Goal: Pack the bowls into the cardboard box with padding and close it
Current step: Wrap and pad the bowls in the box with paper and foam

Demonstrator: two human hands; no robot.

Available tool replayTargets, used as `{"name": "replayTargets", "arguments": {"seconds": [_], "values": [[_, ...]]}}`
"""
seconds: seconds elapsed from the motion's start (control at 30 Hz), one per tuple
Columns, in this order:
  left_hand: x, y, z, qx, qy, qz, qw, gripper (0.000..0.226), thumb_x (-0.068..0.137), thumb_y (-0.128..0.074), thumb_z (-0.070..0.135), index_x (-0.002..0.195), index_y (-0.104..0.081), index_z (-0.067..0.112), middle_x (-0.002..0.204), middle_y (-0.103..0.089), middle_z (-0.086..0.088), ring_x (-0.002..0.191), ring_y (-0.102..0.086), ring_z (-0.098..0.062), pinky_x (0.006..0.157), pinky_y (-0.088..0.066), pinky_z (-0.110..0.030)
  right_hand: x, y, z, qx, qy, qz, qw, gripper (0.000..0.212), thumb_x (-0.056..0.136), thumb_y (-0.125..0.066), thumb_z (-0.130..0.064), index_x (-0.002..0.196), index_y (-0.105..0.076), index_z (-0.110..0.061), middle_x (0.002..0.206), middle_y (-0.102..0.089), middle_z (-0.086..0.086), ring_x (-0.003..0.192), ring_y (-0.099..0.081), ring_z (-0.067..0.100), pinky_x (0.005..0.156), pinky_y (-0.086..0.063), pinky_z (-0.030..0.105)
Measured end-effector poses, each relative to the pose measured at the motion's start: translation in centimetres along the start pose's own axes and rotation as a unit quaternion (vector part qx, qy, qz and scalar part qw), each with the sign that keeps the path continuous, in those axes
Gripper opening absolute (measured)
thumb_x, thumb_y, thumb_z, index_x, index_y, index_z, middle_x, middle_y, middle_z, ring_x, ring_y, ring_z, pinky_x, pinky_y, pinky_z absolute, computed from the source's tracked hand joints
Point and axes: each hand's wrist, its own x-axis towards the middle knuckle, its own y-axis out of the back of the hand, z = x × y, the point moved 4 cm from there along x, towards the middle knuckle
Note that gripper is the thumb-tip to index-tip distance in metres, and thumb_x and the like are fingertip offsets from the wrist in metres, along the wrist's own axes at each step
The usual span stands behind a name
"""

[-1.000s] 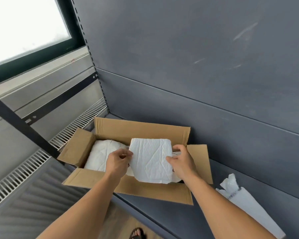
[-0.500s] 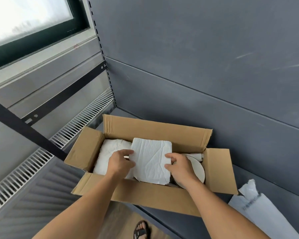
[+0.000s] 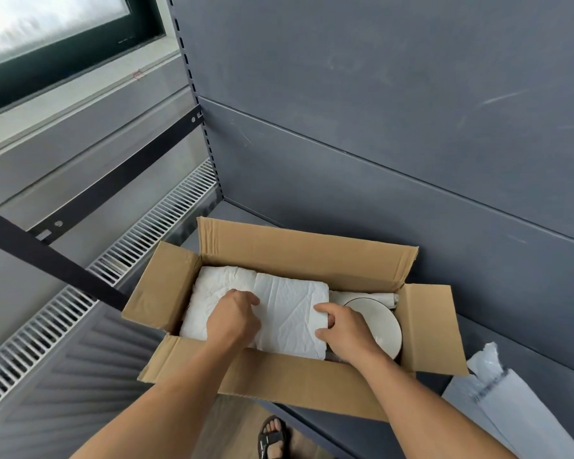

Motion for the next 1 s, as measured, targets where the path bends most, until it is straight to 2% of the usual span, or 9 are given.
{"name": "replayTargets", "arguments": {"seconds": [0.07, 0.17, 0.23, 0.3, 0.37, 0.47, 0.7, 0.83, 1.0], "values": [[-0.1, 0.3, 0.4, 0.043, -0.025, 0.011, 0.999, 0.045, 0.076, -0.075, 0.012, 0.120, -0.066, 0.019, 0.119, -0.053, -0.001, 0.109, -0.054, -0.019, 0.080, -0.053, -0.031, -0.2, 0.1, -0.2, -0.043, 0.003, 0.010, 0.999, 0.053, 0.084, -0.068, -0.022, 0.134, -0.057, -0.031, 0.101, -0.054, -0.007, 0.090, -0.055, 0.009, 0.071, -0.039, 0.017], [-0.3, 0.5, 1.2, 0.104, -0.092, 0.021, 0.990, 0.061, 0.072, -0.084, 0.032, 0.128, -0.060, 0.024, 0.137, -0.044, -0.002, 0.127, -0.038, -0.022, 0.096, -0.047, -0.033, -0.5, 0.3, -0.9, -0.108, 0.014, 0.033, 0.993, 0.056, 0.082, -0.069, -0.036, 0.136, -0.052, -0.036, 0.123, -0.046, -0.004, 0.113, -0.051, 0.015, 0.080, -0.041, 0.025], [-0.3, 0.1, 1.6, 0.157, -0.135, 0.003, 0.978, 0.076, 0.073, -0.082, 0.040, 0.141, -0.048, 0.028, 0.158, -0.025, -0.001, 0.142, -0.022, -0.026, 0.109, -0.037, -0.040, -0.7, 0.3, -1.6, -0.147, 0.054, 0.037, 0.987, 0.062, 0.082, -0.068, -0.041, 0.140, -0.047, -0.035, 0.131, -0.040, -0.006, 0.124, -0.040, 0.014, 0.089, -0.043, 0.026], [-0.2, -0.5, 1.5, 0.188, -0.157, -0.034, 0.969, 0.086, 0.077, -0.078, 0.044, 0.149, -0.034, 0.028, 0.163, -0.009, 0.005, 0.148, -0.010, -0.027, 0.115, -0.026, -0.044, -0.7, -0.2, -2.3, -0.182, 0.096, 0.019, 0.978, 0.068, 0.084, -0.066, -0.047, 0.146, -0.041, -0.034, 0.149, -0.030, -0.007, 0.136, -0.025, 0.015, 0.104, -0.037, 0.031], [-0.1, -0.9, 1.1, 0.199, -0.160, -0.057, 0.965, 0.091, 0.078, -0.077, 0.044, 0.152, -0.027, 0.026, 0.164, -0.007, 0.007, 0.149, -0.005, -0.027, 0.117, -0.021, -0.044, -0.7, -0.9, -2.6, -0.212, 0.117, -0.016, 0.970, 0.073, 0.084, -0.064, -0.051, 0.149, -0.035, -0.034, 0.161, -0.014, -0.008, 0.142, -0.012, 0.018, 0.112, -0.026, 0.037], [0.0, -1.3, 0.4, 0.197, -0.155, -0.056, 0.966, 0.094, 0.075, -0.078, 0.045, 0.152, -0.027, 0.025, 0.163, -0.010, 0.009, 0.149, -0.004, -0.025, 0.118, -0.019, -0.042, -0.5, -1.8, -2.3, -0.240, 0.112, -0.056, 0.963, 0.079, 0.083, -0.063, -0.055, 0.151, -0.030, -0.033, 0.164, -0.003, -0.009, 0.146, -0.004, 0.021, 0.114, -0.015, 0.040], [0.1, -1.4, 0.1, 0.200, -0.158, -0.050, 0.966, 0.094, 0.074, -0.078, 0.044, 0.151, -0.028, 0.025, 0.163, -0.010, 0.010, 0.149, -0.004, -0.025, 0.118, -0.021, -0.042, 0.0, -2.0, -2.1, -0.280, 0.124, -0.055, 0.950, 0.082, 0.083, -0.063, -0.056, 0.152, -0.026, -0.031, 0.164, -0.001, -0.007, 0.146, -0.004, 0.023, 0.114, -0.015, 0.042], [0.1, -1.5, 0.2, 0.208, -0.154, -0.056, 0.964, 0.095, 0.076, -0.078, 0.044, 0.152, -0.024, 0.025, 0.163, -0.007, 0.009, 0.150, -0.003, -0.026, 0.118, -0.021, -0.043, 0.1, -1.7, -2.0, -0.300, 0.120, -0.078, 0.943, 0.091, 0.081, -0.063, -0.059, 0.155, -0.019, -0.030, 0.164, 0.003, -0.007, 0.148, -0.001, 0.024, 0.114, -0.012, 0.044], [0.0, -1.6, 0.7, 0.227, -0.144, -0.068, 0.961, 0.096, 0.078, -0.077, 0.042, 0.154, -0.021, 0.021, 0.164, -0.001, 0.005, 0.149, 0.000, -0.028, 0.118, -0.019, -0.044, 0.0, -1.6, -2.0, -0.315, 0.110, -0.088, 0.939, 0.092, 0.083, -0.061, -0.059, 0.156, -0.012, -0.031, 0.164, 0.007, -0.007, 0.149, 0.004, 0.026, 0.116, -0.008, 0.046]]}}
